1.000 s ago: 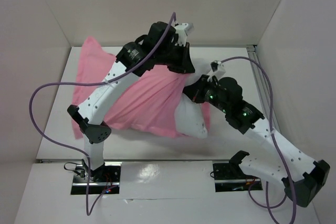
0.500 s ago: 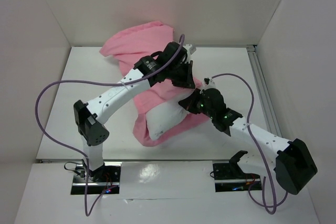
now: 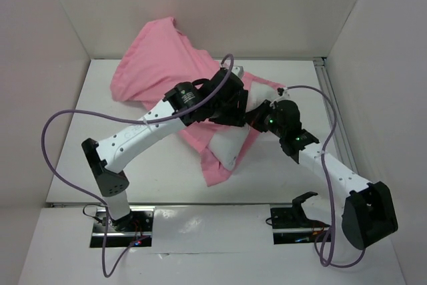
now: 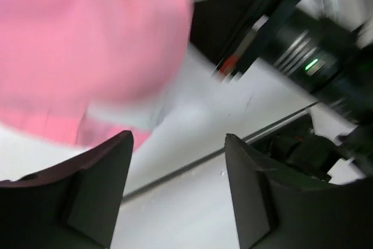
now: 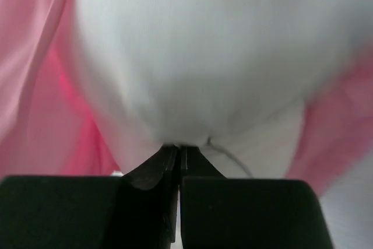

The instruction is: Put the pillow into the pillowcase

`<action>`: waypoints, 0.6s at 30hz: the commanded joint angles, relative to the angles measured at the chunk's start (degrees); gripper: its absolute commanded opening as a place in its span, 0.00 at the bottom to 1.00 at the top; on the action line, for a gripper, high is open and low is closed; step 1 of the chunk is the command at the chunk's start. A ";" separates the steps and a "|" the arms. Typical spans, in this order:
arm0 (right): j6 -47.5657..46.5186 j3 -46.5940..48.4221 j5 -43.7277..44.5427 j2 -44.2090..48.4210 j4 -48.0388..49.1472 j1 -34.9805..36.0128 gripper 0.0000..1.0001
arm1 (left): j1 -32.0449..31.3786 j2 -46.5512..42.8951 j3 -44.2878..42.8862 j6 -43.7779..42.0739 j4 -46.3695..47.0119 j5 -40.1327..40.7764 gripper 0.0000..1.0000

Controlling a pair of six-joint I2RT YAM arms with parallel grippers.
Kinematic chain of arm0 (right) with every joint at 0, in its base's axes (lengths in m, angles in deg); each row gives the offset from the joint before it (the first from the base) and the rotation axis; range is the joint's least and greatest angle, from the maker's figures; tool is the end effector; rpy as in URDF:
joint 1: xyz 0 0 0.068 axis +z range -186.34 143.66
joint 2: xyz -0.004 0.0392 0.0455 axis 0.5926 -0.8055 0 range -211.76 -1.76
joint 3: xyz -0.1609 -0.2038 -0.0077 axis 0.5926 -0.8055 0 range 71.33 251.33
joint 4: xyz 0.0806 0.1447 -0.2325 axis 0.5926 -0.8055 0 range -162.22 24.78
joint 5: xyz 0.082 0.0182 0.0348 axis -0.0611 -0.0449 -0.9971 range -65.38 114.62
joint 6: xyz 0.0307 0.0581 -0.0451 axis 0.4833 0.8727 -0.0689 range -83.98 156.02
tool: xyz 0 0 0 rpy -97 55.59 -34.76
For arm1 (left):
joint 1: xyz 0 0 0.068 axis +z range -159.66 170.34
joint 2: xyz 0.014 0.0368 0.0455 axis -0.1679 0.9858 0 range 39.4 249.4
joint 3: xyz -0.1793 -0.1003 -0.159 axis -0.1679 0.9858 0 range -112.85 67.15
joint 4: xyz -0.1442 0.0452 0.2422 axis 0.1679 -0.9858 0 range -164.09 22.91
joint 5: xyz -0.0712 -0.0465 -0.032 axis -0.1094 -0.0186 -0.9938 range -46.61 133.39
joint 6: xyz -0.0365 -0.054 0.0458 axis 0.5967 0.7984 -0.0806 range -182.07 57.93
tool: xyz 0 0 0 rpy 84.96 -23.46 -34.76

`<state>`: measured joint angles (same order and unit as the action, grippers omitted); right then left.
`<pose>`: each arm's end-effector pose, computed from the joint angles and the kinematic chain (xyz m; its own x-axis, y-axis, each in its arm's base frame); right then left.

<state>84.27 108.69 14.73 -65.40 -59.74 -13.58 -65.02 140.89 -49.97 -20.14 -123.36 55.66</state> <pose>0.2815 0.1309 0.2218 -0.6128 0.5399 -0.5771 -0.1082 0.6661 0.7380 0.2515 -0.3382 0.3978 -0.7514 -0.0612 -0.6570 0.2823 0.8701 -0.4040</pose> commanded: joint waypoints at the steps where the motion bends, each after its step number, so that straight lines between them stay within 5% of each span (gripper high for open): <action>1: -2.36 2.18 -0.65 1.67 3.23 -2.99 0.00 | -0.03 -5.06 0.38 7.62 -11.39 7.21 0.80; 3: -5.78 4.29 -2.58 1.67 -1.06 -2.99 0.15 | 2.17 -13.75 10.82 14.21 -11.41 11.45 0.90; 5: -8.42 6.31 -3.73 0.97 -7.54 -2.99 0.53 | 5.33 -20.95 24.74 17.20 -7.56 9.98 0.90; 6: -10.78 7.88 -3.73 0.36 -9.50 -2.99 0.82 | 7.69 -28.03 29.88 18.00 -0.32 8.14 0.90; 8: -12.56 9.21 -3.12 0.36 -15.11 -2.99 0.91 | 10.69 -33.97 43.38 18.54 7.89 0.61 0.90; 11: -14.58 11.06 -2.33 0.36 -21.09 -2.99 0.98 | 15.53 -38.56 52.40 19.15 18.55 -6.27 0.91; 18: -15.11 9.04 -3.56 3.86 -28.32 -2.99 1.00 | 17.82 -35.66 57.17 18.62 26.19 -10.33 0.91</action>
<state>71.16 117.41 12.09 -64.48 -82.54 -16.83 -47.71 105.46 5.39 -1.93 -105.89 50.17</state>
